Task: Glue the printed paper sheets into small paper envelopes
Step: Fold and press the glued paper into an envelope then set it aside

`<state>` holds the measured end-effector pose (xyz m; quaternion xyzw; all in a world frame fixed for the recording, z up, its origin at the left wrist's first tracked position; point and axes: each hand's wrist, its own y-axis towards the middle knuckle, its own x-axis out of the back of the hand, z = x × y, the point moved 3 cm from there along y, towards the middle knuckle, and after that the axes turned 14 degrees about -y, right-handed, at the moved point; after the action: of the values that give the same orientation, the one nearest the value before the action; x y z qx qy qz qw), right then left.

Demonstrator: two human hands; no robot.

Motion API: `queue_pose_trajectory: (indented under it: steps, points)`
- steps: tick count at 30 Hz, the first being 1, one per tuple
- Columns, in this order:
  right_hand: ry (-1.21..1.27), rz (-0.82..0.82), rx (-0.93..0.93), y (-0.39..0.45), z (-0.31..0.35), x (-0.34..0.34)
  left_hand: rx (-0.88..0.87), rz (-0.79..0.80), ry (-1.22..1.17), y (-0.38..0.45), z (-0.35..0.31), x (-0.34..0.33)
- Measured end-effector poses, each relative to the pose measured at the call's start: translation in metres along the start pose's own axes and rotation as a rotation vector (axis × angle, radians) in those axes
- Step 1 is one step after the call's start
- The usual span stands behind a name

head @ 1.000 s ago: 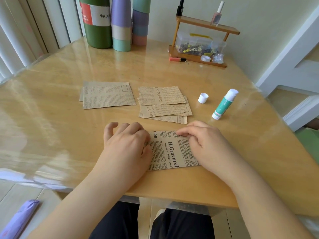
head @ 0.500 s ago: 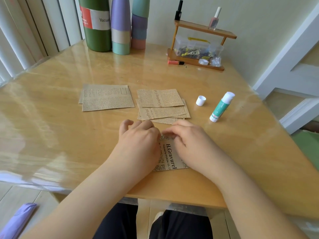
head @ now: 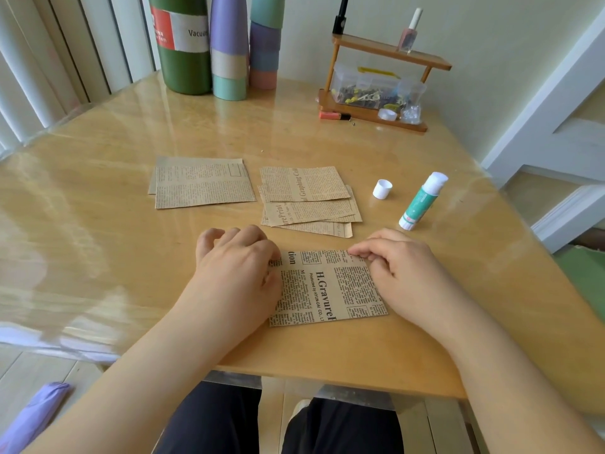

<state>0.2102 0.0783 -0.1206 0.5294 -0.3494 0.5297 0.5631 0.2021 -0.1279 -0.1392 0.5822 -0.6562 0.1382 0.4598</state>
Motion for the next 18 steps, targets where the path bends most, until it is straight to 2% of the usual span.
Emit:
queue_pose_trajectory:
  steps: [3, 7, 9, 13, 16, 18]
  points:
    - [0.045, 0.006, -0.005, -0.002, -0.002, 0.0, 0.067, 0.051, -0.114, 0.0, 0.002, 0.008]
    - [0.094, -0.02, -0.008, -0.014, -0.006, 0.01, -0.056, 0.176, -0.229, -0.006, 0.005, 0.024]
    - [0.094, 0.035, 0.033, -0.02, 0.003, 0.013, -0.117, 0.272, -0.244, -0.01, 0.001, 0.023]
    - [-0.045, 0.289, 0.194, -0.031, 0.038, -0.006, -0.165, 0.371, -0.064, -0.017, -0.016, 0.0]
    - [-0.205, 0.356, 0.243, -0.037, 0.047, -0.023, -0.17, 0.357, 0.136, -0.024, -0.016, -0.013]
    - [-0.252, 0.369, 0.239, -0.038, 0.046, -0.024, -0.163, 0.321, 0.171, -0.028, -0.014, -0.016]
